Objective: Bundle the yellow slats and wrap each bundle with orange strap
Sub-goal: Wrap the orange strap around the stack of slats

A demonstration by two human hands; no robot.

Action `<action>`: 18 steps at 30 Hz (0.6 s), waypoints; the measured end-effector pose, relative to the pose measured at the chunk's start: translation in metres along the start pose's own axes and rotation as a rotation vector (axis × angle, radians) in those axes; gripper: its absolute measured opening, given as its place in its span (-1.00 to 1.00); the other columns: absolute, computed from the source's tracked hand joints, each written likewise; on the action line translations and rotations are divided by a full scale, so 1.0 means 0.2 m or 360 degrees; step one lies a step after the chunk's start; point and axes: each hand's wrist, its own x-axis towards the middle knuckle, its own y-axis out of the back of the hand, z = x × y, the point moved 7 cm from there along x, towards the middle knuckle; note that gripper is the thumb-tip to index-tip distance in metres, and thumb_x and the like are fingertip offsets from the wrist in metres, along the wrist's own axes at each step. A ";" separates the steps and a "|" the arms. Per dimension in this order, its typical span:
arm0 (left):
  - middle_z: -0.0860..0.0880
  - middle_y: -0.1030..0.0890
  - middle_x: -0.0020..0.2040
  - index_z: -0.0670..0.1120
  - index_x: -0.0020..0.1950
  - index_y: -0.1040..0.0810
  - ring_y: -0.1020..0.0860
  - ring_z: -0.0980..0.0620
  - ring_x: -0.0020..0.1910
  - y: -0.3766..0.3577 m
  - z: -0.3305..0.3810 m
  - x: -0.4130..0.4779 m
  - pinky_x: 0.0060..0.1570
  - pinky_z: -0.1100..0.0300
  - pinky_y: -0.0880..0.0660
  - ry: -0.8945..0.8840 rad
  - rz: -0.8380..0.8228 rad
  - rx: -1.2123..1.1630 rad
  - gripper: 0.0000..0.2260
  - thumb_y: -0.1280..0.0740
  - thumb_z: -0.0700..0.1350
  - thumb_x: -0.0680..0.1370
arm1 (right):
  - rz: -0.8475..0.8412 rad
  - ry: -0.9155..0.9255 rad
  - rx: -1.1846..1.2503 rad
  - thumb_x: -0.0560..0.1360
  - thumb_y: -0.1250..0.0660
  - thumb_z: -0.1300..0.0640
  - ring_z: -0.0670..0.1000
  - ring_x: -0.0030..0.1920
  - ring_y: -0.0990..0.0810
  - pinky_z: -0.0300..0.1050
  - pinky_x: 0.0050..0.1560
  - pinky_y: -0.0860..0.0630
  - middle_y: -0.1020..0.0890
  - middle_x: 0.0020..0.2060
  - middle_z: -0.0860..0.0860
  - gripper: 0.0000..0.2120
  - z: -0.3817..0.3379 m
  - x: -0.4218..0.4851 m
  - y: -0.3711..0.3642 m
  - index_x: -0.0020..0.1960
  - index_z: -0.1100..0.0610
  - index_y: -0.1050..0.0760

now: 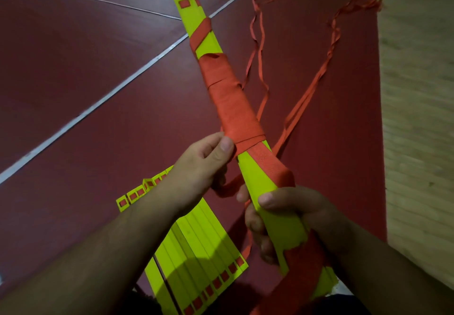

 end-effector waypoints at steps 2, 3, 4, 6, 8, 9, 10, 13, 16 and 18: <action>-0.39 -0.38 -0.29 -0.35 0.16 -0.46 -0.33 -0.18 -0.45 -0.05 -0.03 -0.01 -0.40 0.10 -0.27 0.0070 -0.0189 -0.0139 -0.10 -0.37 0.48 0.33 | -0.0238 -0.0073 0.0093 0.29 -0.51 0.07 0.05 -0.40 -0.58 -0.09 -0.34 -0.54 -0.54 -0.30 0.13 -0.56 0.02 -0.01 -0.03 0.12 0.18 -0.54; -0.38 -0.46 -0.25 -0.35 0.25 -0.46 -0.39 -0.10 -0.47 -0.07 -0.02 -0.02 -0.42 0.14 -0.25 0.0065 -0.0282 -0.0240 -0.07 -0.37 0.47 0.32 | -0.0328 -0.0101 0.0109 0.34 -0.49 0.05 0.04 -0.39 -0.58 -0.10 -0.33 -0.54 -0.54 -0.28 0.11 -0.55 0.03 -0.02 -0.04 0.16 0.17 -0.49; -0.29 -0.59 -0.15 -0.25 0.30 -0.51 -0.43 -0.03 -0.51 -0.10 0.00 -0.02 -0.45 0.19 -0.24 0.0048 -0.0357 -0.0377 -0.13 -0.38 0.45 0.32 | -0.0397 -0.0121 0.0106 0.37 -0.46 0.03 0.02 -0.37 -0.59 -0.10 -0.31 -0.53 -0.53 -0.27 0.10 -0.56 0.04 -0.02 -0.05 0.19 0.16 -0.46; -0.09 -0.68 0.13 -0.01 0.28 -0.61 -0.40 0.14 -0.55 -0.13 0.03 -0.04 -0.52 0.31 -0.24 0.0102 -0.0445 -0.0696 -0.28 -0.41 0.43 0.28 | -0.0489 -0.0139 0.0100 0.41 -0.43 0.03 0.01 -0.36 -0.60 -0.12 -0.29 -0.53 -0.52 -0.27 0.09 -0.57 0.04 -0.03 -0.06 0.21 0.15 -0.44; -0.09 -0.66 0.22 0.00 0.27 -0.62 -0.32 0.22 -0.59 -0.13 0.03 -0.05 -0.53 0.36 -0.20 0.0160 -0.0424 -0.0879 -0.30 -0.45 0.40 0.27 | -0.0540 -0.0134 0.0097 0.42 -0.42 0.03 0.00 -0.36 -0.60 -0.12 -0.29 -0.53 -0.52 -0.27 0.08 -0.57 0.05 -0.03 -0.06 0.22 0.15 -0.45; -0.08 -0.66 0.20 0.00 0.27 -0.62 -0.33 0.24 -0.59 -0.12 0.03 -0.05 -0.50 0.35 -0.17 0.0153 -0.0402 -0.0892 -0.32 -0.46 0.38 0.29 | -0.0555 -0.0119 0.0083 0.42 -0.42 0.02 0.01 -0.36 -0.60 -0.12 -0.29 -0.53 -0.52 -0.27 0.09 -0.57 0.05 -0.02 -0.05 0.22 0.16 -0.46; -0.07 -0.67 0.16 0.01 0.26 -0.63 -0.35 0.24 -0.57 -0.12 0.03 -0.05 -0.48 0.34 -0.17 0.0123 -0.0382 -0.0875 -0.35 -0.45 0.36 0.31 | -0.0562 -0.0106 0.0058 0.42 -0.42 0.02 0.02 -0.35 -0.61 -0.12 -0.29 -0.54 -0.53 -0.26 0.09 -0.57 0.05 -0.02 -0.05 0.23 0.16 -0.47; -0.11 -0.64 -0.05 0.00 0.17 -0.67 -0.34 0.15 -0.47 -0.11 0.06 -0.04 -0.46 0.31 -0.32 0.0016 -0.0279 -0.0707 -0.38 -0.43 0.39 0.30 | -0.0395 -0.0076 -0.0106 0.37 -0.47 0.01 0.10 -0.26 -0.66 -0.09 -0.23 -0.58 -0.63 -0.19 0.16 -0.55 0.03 -0.01 -0.01 0.20 0.17 -0.56; -0.31 -0.52 -0.25 -0.30 0.07 -0.58 -0.45 -0.05 -0.42 0.00 0.04 -0.02 -0.43 0.10 -0.43 0.0011 0.0091 -0.0360 -0.19 -0.43 0.44 0.29 | 0.0196 0.0172 -0.0655 0.28 -0.50 -0.01 0.02 -0.21 -0.66 -0.15 -0.22 -0.56 -0.68 -0.19 0.11 -0.65 -0.05 0.03 0.12 0.02 0.11 -0.66; -0.36 -0.56 -0.25 -0.32 -0.02 -0.54 -0.52 -0.15 -0.32 0.06 0.04 -0.02 -0.33 -0.07 -0.45 -0.0009 0.0325 -0.0087 -0.31 -0.39 0.36 0.41 | 0.0625 0.0365 -0.1170 0.23 -0.54 -0.09 -0.11 -0.21 -0.63 -0.23 -0.19 -0.50 -0.67 -0.18 -0.06 -0.52 -0.12 0.02 0.17 0.11 0.02 -0.62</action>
